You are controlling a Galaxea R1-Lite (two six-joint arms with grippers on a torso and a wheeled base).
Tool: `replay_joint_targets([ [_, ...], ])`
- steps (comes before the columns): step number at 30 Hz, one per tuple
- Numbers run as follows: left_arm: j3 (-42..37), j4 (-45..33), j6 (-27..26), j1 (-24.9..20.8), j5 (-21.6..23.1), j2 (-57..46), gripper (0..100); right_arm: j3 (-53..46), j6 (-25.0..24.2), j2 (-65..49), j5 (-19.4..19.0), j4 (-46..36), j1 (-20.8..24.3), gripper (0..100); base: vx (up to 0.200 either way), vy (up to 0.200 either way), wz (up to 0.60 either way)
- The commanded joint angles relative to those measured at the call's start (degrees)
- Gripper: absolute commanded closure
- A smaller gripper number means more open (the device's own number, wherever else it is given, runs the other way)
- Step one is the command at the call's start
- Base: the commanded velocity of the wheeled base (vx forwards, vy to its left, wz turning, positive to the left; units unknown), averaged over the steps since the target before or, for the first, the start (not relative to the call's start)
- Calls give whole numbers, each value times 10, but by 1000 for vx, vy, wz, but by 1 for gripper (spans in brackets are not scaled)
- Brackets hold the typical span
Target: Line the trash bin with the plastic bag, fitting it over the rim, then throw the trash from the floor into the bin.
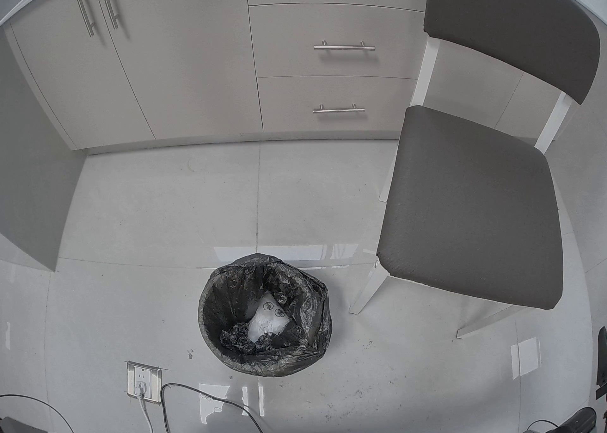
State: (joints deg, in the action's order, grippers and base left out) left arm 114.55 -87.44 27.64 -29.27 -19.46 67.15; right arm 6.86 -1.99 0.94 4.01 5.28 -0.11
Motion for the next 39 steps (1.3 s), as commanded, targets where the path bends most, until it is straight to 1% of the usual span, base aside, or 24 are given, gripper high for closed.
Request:
replay_joint_targets([
  [1, -136, 128, -30, 75, -2, -334, 100, -69, 9, -9, -8, -7, 0, 0, 0, 0, 0],
  [3, -188, 161, -35, 105, -1, -373, 100, -69, 15, -9, -23, -17, 0, 0, 0, 0, 0],
  [4, -236, 182, -38, 142, 1, -408, 100, -69, 16, -9, -34, -24, 0, 0, 0, 0, 0],
  [5, -241, 184, -39, 147, 1, -411, 100, -69, 16, -9, -36, -26, 0, 0, 0, 0, 0],
  [6, -306, 208, -50, 206, 9, -464, 100, -68, 24, -9, -41, -53, 0, 0, 0, 0, 0],
  [7, -346, 229, -63, 242, 17, -500, 100, -64, 26, -9, -41, -67, 0, 0, 0, 0, 0],
  [8, -346, 229, -63, 242, 17, -500, 100, -64, 26, -9, -41, -67, 0, 0, 0, 0, 0],
  [9, -395, 271, -91, 284, 46, -555, 100, -66, 27, -9, -41, -58, 0, 0, 0, 0, 0],
  [11, -453, 307, -132, 320, 84, -624, 100, -68, 27, -9, -42, -54, 0, 0, 0, 0, 0],
  [12, -464, 301, -138, 323, 86, -631, 100, -68, 27, -9, -42, -54, 0, 0, 0, 0, 0],
  [15, -455, 268, -116, 325, 82, -626, 100, -69, 27, -9, -42, -53, 1, 0, 0, 0, 0],
  [16, -456, 257, -82, 325, 86, -626, 100, -69, 26, -9, -42, -53, 1, 0, 0, 0, 0],
  [22, -590, 266, -59, 325, 82, -626, 100, -69, 24, -9, -42, -53, 2, 0, 0, 0, 0],
  [23, -594, 267, -58, 325, 82, -627, 100, -69, 24, -9, -42, -53, 2, 0, 0, 0, 0],
  [24, -648, 290, -59, 324, 85, -626, 100, -69, 24, -9, -42, -53, 2, 0, 0, 0, 0],
  [27, -753, 372, -67, 324, 86, -626, 100, -69, 24, -9, -42, -53, 2, 0, 0, 0, 0],
  [29, -773, 391, -70, 324, 86, -627, 100, -69, 24, -9, -42, -53, 1, 0, 0, 0, 0],
  [31, -856, 480, -98, 324, 86, -626, 100, -69, 24, -9, -42, -53, 2, 0, 0, 0, 0],
  [32, -906, 543, -128, 324, 86, -626, 100, -69, 24, -9, -42, -53, 2, 0, 0, 0, 0],
  [33, -923, 568, -138, 324, 86, -626, 100, -69, 24, -9, -42, -53, 2, 0, 0, 0, 0],
  [34, -961, 623, -161, 324, 85, -625, 100, -69, 24, -9, -42, -53, 2, 0, 0, 0, 0],
  [36, -977, 646, -170, 324, 86, -625, 100, -69, 24, -9, -42, -53, 2, 0, 0, 0, 0],
  [37, -1024, 711, -196, 314, 86, -632, 100, -69, 23, -9, -42, -53, 2, 0, 0, 0, 0],
  [39, -1038, 720, -210, 293, 86, -657, 100, -69, 23, -9, -42, -53, 2, 0, 0, 0, 0],
])
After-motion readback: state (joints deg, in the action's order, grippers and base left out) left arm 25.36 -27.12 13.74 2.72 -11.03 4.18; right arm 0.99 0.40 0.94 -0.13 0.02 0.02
